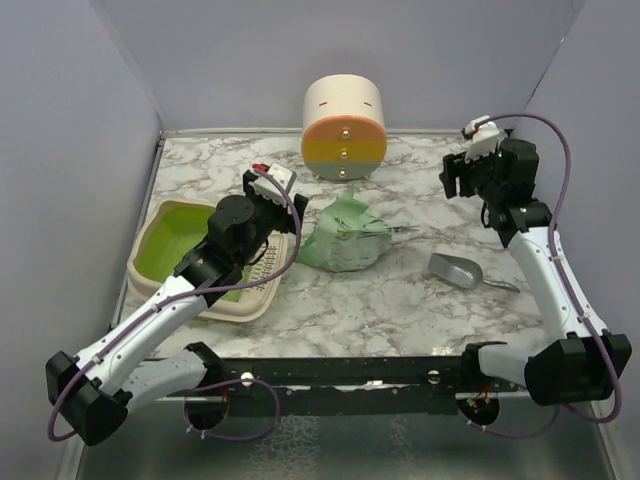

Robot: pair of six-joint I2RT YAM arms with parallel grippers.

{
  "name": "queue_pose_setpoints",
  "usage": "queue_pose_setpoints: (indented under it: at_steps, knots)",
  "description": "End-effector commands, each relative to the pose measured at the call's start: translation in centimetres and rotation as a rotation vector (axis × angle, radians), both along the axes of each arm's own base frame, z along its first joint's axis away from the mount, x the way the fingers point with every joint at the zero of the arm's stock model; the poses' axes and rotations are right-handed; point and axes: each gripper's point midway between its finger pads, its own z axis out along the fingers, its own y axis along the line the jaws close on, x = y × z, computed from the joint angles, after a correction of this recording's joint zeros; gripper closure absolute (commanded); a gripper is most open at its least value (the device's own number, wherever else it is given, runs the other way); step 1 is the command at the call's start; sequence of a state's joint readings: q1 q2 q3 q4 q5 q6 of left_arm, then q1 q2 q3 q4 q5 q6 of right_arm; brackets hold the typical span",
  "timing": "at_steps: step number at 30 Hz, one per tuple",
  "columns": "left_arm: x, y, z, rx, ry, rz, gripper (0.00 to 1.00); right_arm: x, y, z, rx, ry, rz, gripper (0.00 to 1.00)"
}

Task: Fill the litter box with clean litter
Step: Reset both arms

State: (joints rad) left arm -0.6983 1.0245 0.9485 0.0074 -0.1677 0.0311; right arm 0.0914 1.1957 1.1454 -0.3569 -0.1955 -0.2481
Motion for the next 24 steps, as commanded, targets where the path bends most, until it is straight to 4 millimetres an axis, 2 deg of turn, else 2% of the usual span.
queue_pose_setpoints:
  at_steps: [1, 5, 8, 10, 15, 24]
  knots:
    - [0.5, 5.0, -0.8, -0.039, 0.02, 0.231, 0.27, 2.3, -5.8, -2.4, 0.104, 0.08, -0.288, 0.35]
    - [0.8, 8.9, -2.0, 0.012, 0.036, 0.393, 0.26, 3.7, -8.3, -6.3, 0.124, 0.189, -0.351, 0.36]
    - [1.1, 10.5, -3.0, 0.025, 0.037, 0.451, 0.23, 3.7, -9.6, -7.1, 0.084, 0.194, -0.411, 0.37]
    - [1.3, 10.9, -3.8, 0.016, 0.049, 0.455, 0.22, 3.3, -9.7, -6.7, 0.086, 0.167, -0.416, 0.37]
    - [2.4, 11.6, -6.3, -0.014, 0.107, 0.462, 0.21, 2.6, -8.4, -4.7, 0.143, 0.088, -0.363, 0.37]
    - [3.4, 12.1, -7.1, -0.048, 0.14, 0.446, 0.21, 1.9, -8.1, -2.0, 0.18, -0.024, -0.354, 0.37]
